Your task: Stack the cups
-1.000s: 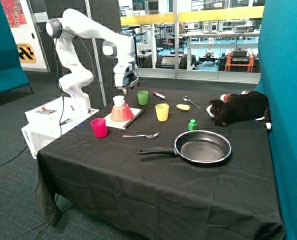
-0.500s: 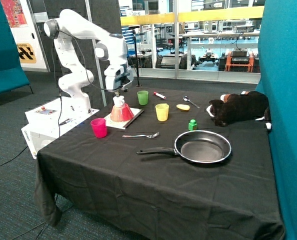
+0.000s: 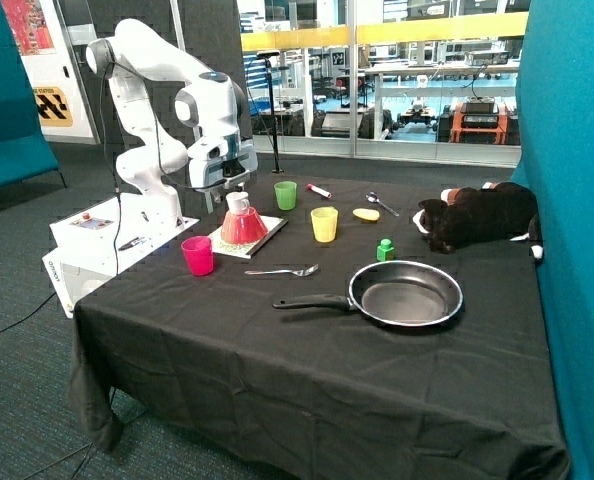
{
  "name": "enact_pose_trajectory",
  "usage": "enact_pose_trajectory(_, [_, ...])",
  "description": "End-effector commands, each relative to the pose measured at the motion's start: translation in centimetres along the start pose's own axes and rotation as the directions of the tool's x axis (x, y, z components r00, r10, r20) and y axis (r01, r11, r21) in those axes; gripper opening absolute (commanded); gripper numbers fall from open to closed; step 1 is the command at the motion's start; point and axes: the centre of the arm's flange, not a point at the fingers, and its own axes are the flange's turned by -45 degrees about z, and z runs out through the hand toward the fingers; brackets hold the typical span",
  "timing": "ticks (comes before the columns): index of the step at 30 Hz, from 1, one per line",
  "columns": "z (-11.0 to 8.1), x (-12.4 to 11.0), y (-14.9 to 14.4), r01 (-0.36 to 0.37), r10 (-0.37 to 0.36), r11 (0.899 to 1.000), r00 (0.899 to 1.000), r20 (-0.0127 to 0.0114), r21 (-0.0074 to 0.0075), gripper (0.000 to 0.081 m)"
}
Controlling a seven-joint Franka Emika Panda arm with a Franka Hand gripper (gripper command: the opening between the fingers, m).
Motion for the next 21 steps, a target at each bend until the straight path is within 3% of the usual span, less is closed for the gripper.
enact_pose_trajectory(1, [0.6,0.9,1.9,-0.111,0.111,0.994,0.994,0.0074,-0.0012,0.0608])
enact_pose_trajectory(10, [0.9,1.1,2.7,-0.148,0.148,0.989,0.989,0.0073,-0.0015,0.0608])
enact_pose_trajectory(21, [1.5,-0.6,4.2,-0.169,0.169,0.986,0.986,0.0073,-0.0016,0.0611])
